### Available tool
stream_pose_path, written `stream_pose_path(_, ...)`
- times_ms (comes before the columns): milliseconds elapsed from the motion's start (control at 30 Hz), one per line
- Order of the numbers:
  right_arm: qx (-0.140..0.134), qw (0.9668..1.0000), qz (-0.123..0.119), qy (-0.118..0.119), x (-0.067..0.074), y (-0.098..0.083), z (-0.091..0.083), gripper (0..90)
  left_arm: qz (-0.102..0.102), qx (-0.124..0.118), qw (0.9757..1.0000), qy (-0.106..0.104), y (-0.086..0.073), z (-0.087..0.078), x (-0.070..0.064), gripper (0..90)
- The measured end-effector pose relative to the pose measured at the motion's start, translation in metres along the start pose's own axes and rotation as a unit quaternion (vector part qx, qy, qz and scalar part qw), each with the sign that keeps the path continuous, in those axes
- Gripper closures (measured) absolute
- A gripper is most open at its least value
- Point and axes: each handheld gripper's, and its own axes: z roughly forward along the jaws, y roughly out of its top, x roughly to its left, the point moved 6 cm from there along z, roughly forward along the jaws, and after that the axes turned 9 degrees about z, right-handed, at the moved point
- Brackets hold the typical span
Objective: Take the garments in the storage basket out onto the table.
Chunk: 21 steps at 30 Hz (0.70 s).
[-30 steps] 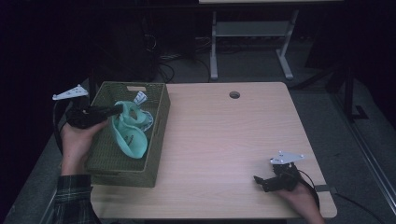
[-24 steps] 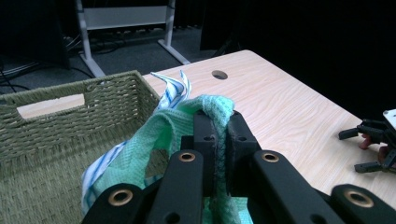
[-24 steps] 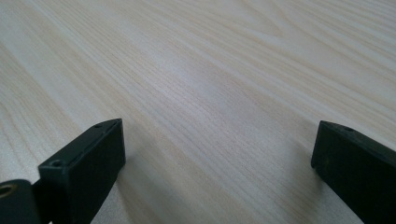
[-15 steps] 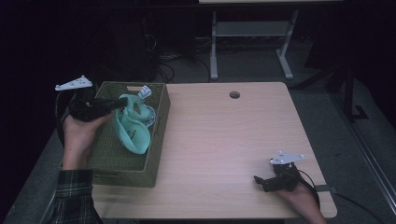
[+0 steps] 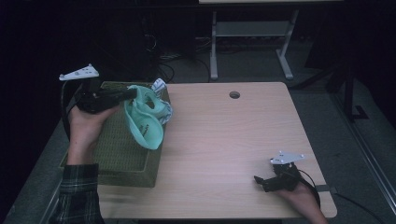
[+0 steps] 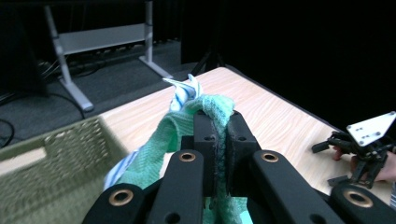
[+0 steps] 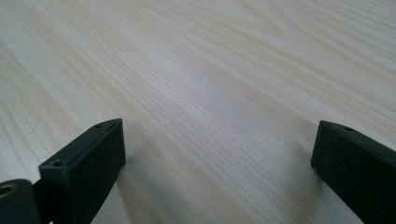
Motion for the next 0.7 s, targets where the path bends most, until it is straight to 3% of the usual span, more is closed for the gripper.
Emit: stream_pose_path(700, 0.000, 1.0000, -0.002, 0.003, -0.001, 0.000, 0.000, 2.7, 0.040, -0.011, 0.9970, -0.065, 0.032, 0.058, -0.054, 85.2)
